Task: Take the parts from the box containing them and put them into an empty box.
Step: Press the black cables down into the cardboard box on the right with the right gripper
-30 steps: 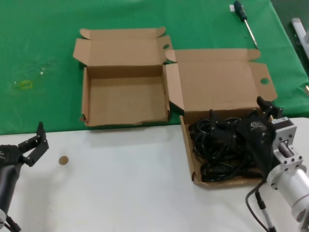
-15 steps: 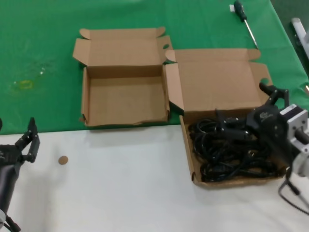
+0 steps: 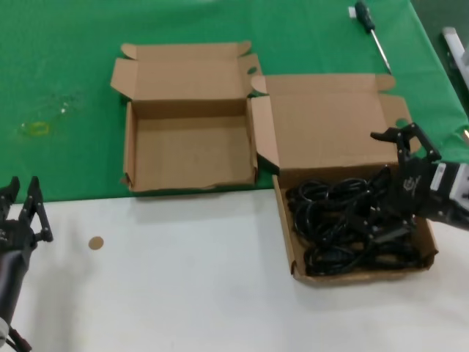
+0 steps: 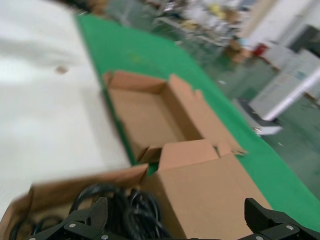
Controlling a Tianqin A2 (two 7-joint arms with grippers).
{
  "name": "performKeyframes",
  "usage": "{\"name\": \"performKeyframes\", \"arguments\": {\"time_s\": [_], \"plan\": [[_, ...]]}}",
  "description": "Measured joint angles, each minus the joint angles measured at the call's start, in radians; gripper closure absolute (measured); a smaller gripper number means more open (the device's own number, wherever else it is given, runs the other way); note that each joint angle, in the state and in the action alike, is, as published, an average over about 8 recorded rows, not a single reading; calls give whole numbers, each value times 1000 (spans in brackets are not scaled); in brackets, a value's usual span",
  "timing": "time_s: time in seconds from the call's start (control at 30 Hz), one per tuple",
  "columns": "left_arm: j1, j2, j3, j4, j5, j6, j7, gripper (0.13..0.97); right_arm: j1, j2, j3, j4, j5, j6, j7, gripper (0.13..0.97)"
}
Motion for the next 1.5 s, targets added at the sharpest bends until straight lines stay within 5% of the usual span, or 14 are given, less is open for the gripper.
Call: {"name": "performKeyframes", "arguments": {"time_s": [0.53, 0.97, 1.5], "plan": [[0, 0, 0, 0, 0, 0, 0, 925, 348, -31, -102, -156, -195, -453, -321, 129], [0, 0, 0, 0, 0, 0, 0, 945, 507, -148, -179, -328, -334, -548, -466, 129], [0, 0, 0, 0, 0, 0, 0, 945, 554, -209, -206, -423, -408, -569, -498, 198]]}}
